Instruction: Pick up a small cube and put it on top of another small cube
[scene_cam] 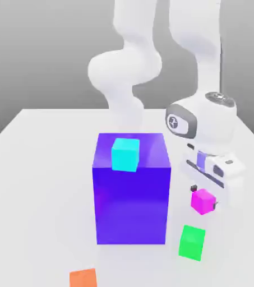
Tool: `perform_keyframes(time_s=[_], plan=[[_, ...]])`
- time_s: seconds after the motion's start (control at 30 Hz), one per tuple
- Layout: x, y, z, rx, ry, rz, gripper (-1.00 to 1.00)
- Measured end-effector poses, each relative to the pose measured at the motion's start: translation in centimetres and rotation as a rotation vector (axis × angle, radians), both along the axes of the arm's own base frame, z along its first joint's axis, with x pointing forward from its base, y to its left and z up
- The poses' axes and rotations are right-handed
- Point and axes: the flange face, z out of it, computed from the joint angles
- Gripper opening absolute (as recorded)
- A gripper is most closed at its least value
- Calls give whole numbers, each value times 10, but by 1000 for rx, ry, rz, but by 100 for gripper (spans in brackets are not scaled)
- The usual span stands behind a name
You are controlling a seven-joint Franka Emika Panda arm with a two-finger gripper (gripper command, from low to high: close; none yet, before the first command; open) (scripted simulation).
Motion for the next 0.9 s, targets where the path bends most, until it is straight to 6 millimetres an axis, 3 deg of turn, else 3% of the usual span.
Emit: perform_keyframes(time_s=[0.17,0.43,0.6,0.73,0.77,0.9], plan=[[0,0,-2,-1,1,0,-100],[0,0,55,-1,1,0,-100],[76,-25,83,2,4,-239,-100],[142,-63,107,1,3,-444,-100],[152,-74,104,0,2,-485,-100],[153,-63,65,0,2,-465,-100]])
